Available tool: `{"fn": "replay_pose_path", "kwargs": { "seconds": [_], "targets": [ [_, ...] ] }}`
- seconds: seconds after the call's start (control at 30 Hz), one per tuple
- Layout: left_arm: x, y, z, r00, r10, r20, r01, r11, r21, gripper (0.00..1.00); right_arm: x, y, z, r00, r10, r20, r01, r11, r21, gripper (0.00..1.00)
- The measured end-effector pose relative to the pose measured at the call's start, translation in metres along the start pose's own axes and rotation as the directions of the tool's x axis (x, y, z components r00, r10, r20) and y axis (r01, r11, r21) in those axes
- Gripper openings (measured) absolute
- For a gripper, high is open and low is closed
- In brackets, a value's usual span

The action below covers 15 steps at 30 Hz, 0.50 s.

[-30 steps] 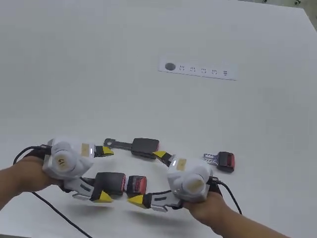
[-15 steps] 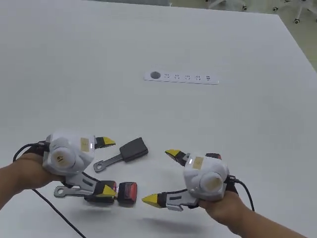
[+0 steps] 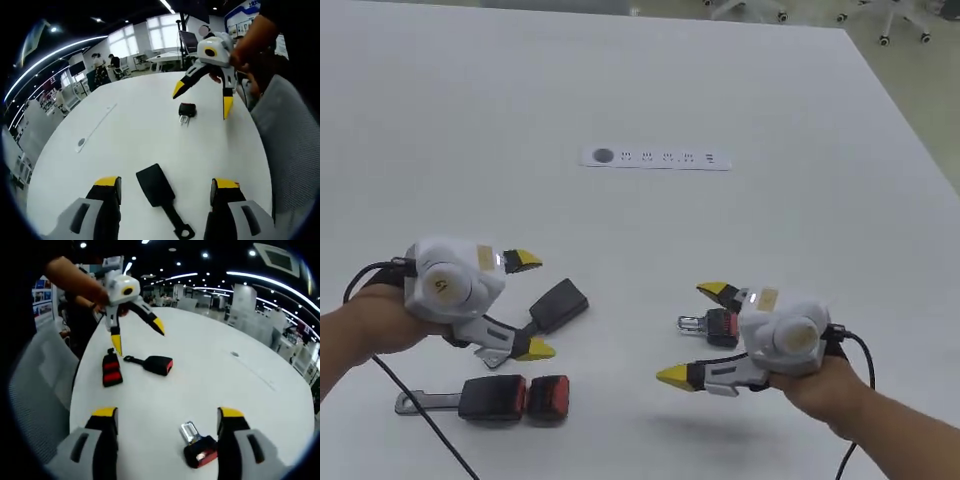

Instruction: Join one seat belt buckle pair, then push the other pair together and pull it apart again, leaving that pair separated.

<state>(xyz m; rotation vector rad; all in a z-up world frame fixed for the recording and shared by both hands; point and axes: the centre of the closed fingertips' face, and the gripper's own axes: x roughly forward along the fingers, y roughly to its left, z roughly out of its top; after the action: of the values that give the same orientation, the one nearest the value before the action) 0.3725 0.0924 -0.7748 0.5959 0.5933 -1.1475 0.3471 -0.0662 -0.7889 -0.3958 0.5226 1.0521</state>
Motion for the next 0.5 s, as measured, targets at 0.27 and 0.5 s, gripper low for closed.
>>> {"fn": "replay_pose_path", "kwargs": {
  "seconds": [0.27, 0.5],
  "targets": [
    [0.013, 0.016, -0.01, 0.9992, 0.032, -0.024, -0.034, 0.994, -0.109, 0.76, -0.006, -0.026, -0.018, 0.9993, 0.005, -0.037, -0.005, 1.0, 0.002, 0.82],
    [0.033, 0.016, -0.029, 0.9984, 0.004, -0.057, -0.013, 0.987, -0.161, 0.76, -0.004, -0.038, -0.042, 0.9948, 0.041, -0.094, -0.042, 0.999, -0.003, 0.81]
  ]
}}
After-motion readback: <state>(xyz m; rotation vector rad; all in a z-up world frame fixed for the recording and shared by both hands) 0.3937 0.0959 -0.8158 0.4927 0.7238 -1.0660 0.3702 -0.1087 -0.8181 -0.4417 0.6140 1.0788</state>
